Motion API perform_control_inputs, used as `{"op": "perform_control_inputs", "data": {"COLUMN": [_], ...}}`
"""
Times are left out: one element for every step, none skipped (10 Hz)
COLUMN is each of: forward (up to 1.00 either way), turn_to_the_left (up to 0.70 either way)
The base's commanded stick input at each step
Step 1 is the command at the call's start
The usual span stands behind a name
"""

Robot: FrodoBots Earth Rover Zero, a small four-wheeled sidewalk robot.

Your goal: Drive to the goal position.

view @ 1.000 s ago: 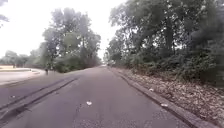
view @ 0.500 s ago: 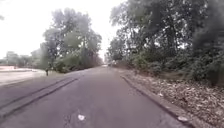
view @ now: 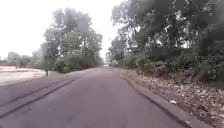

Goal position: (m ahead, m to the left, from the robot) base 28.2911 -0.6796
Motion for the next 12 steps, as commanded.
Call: {"op": "perform_control_inputs", "data": {"forward": [0.85, 0.85, 0.85, 0.85, 0.85, 0.85, 0.85, 0.85, 0.85, 0.85, 0.85, 0.85], "turn_to_the_left": [0.00, 0.00, 0.00, 0.00, 0.00, 0.00, 0.00, 0.00, 0.00, -0.08, -0.34, -0.34]}}
